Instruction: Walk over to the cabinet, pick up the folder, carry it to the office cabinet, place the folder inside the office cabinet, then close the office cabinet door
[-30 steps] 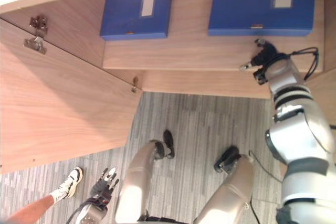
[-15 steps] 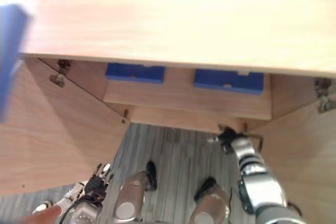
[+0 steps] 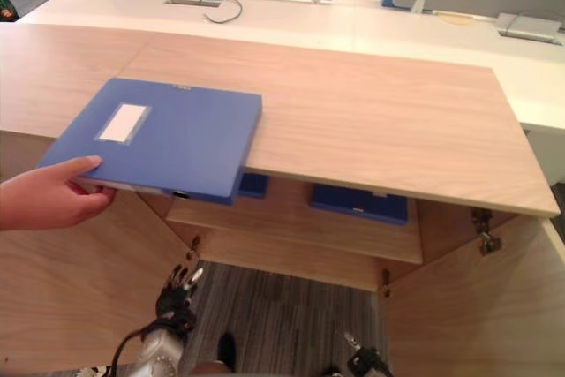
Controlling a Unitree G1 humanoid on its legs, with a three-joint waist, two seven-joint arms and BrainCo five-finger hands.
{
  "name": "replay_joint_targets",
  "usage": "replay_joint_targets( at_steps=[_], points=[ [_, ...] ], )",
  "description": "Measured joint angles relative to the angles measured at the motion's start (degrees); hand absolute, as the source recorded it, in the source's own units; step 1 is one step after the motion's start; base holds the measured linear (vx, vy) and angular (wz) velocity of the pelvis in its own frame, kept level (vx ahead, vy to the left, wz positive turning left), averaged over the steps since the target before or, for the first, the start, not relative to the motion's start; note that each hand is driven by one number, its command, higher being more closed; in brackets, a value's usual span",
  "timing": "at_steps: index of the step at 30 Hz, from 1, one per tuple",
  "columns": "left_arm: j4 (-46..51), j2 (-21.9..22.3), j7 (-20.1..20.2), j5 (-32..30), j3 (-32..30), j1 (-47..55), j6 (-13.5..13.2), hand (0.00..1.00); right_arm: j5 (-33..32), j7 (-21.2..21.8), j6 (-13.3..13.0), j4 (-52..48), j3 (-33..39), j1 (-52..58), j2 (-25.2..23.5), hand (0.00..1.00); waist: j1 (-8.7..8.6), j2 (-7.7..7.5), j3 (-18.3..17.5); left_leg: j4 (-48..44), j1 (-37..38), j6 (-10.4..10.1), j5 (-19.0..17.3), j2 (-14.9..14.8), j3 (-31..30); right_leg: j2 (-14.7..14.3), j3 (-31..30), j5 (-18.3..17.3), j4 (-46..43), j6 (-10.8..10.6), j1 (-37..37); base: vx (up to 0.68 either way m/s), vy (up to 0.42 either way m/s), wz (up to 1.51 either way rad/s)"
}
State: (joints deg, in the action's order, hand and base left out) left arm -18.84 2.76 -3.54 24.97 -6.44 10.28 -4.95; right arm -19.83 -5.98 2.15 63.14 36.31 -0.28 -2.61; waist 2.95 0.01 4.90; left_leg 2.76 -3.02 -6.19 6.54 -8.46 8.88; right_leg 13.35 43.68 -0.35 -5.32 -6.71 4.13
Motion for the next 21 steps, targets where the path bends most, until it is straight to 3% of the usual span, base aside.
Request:
replay_joint_targets(
  at_steps=[2,7,12,17,21],
  points=[
    [5.80,0.20,-1.24,-1.63,1.97,0.15,-0.19,0.00,-2.30,-0.97,-0.79,0.05,-0.61,0.30,-0.23,0.00,0.43,0.00,-0.04,0.22,0.00,0.20,0.20,0.25,-0.95,0.08,1.16,-0.08,-0.02,-0.10,0.75,-0.03,0.006,0.31],
    [17.40,0.14,-5.51,-9.40,3.97,1.99,-2.26,0.00,-3.68,-2.13,-2.00,0.69,-11.61,0.99,0.84,0.00,2.19,-0.36,-1.67,2.15,-0.29,0.73,1.23,1.07,-3.38,0.38,3.63,-0.29,-0.24,-0.37,1.29,-0.02,0.023,0.26],
    [21.29,0.14,-13.09,-27.68,3.83,3.38,-2.87,0.00,-3.69,-3.77,-2.17,3.43,-13.96,-0.12,0.65,0.00,3.61,-0.79,-2.76,2.14,-1.08,1.23,1.87,2.01,-5.44,0.74,5.26,-0.28,0.00,-0.37,2.00,0.02,0.029,0.22],
    [23.87,0.16,-17.60,-39.67,4.18,5.24,-3.39,0.00,-3.59,-4.29,-2.20,5.22,-16.25,-1.28,0.11,0.00,4.66,-0.97,-2.89,2.15,-1.46,1.21,2.10,2.21,-6.94,0.41,6.69,-0.28,0.43,-0.37,2.84,0.01,0.013,0.16],
    [24.09,0.18,-19.79,-45.75,4.73,6.14,-3.58,0.00,-2.59,-4.38,-2.23,6.14,-16.25,-1.32,0.17,0.00,5.25,-1.20,-2.96,2.16,-2.21,1.24,2.56,2.28,-8.18,-0.25,7.70,-0.28,0.57,-0.36,2.84,-0.01,0.004,0.14]
  ],
)
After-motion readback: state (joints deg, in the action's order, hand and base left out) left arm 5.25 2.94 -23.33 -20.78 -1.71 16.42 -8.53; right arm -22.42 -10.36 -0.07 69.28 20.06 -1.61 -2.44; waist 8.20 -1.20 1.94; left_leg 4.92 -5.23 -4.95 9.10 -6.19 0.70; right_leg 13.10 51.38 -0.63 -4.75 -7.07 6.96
